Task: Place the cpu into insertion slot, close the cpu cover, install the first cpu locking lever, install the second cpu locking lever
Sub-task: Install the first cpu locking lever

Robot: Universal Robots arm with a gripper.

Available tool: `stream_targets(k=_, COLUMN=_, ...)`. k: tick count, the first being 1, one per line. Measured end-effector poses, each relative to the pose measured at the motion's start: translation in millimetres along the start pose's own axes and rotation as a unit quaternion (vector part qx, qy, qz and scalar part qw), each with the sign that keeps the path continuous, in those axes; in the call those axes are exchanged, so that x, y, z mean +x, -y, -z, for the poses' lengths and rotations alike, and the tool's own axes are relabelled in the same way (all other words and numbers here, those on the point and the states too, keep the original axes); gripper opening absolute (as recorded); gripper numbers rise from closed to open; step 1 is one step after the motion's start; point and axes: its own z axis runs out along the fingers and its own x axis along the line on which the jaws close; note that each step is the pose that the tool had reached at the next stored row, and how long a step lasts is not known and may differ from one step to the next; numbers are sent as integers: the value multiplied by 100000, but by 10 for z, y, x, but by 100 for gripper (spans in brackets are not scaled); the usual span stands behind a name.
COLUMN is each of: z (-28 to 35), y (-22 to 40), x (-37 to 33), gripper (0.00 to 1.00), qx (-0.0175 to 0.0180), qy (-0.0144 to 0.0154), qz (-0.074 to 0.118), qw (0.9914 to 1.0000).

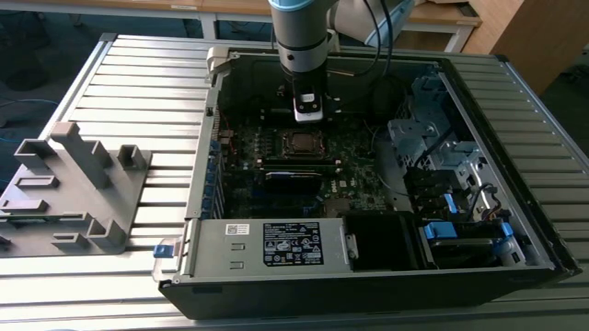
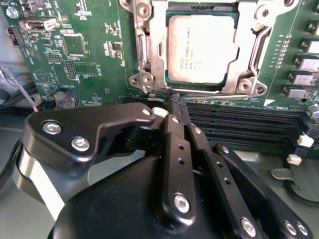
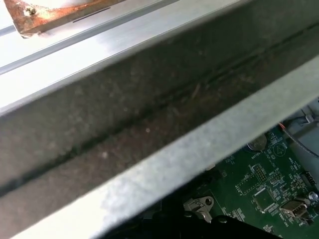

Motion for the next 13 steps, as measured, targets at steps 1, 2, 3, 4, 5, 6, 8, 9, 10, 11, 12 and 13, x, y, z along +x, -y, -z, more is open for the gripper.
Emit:
stream_targets(k=1, z=-2, y=0, x=0, gripper=11, qx=126, qy=76, qz=30, qw=100000)
stream_targets(k=2, z=-4, y=0, x=0, gripper=11, qx=267, qy=161, qz=60, qw=99999)
stream_targets(k=3, z=-6, y=1, x=0, gripper=11, qx=451, qy=268, qz=105, qw=99999)
stream_targets(k=4, z=-6, y=1, x=0, gripper=11, qx=467, qy=272, qz=107, qw=99998)
stream_targets(k=5, z=-6, y=1, x=0, gripper=11, qx=470, qy=272, qz=112, qw=99998)
stream_targets(k=6, z=-6, y=2, x=0, gripper=11, qx=479, qy=272, qz=113, qw=99998)
stream_targets(k=8, z=-7, y=1, x=0, gripper=11, qx=486, qy=284, qz=110, qw=99998)
stream_targets(k=9, z=-7, y=1, x=0, gripper=11, qx=490, qy=285, qz=112, qw=99998)
stream_targets(k=10, z=-3, y=0, x=0, gripper=11, qx=504, qy=285, qz=112, qw=99998)
stream_targets(k=11, z=2, y=0, x=-1, gripper=11, qx=511, qy=285, qz=111, qw=99998)
stream_targets(k=12, z=10, y=-2, x=-1, gripper=11, qx=491, qy=285, qz=110, qw=99998)
stream_targets(k=13, z=21, y=-4, x=-2, gripper=11, qx=491, qy=285, qz=110, qw=99998)
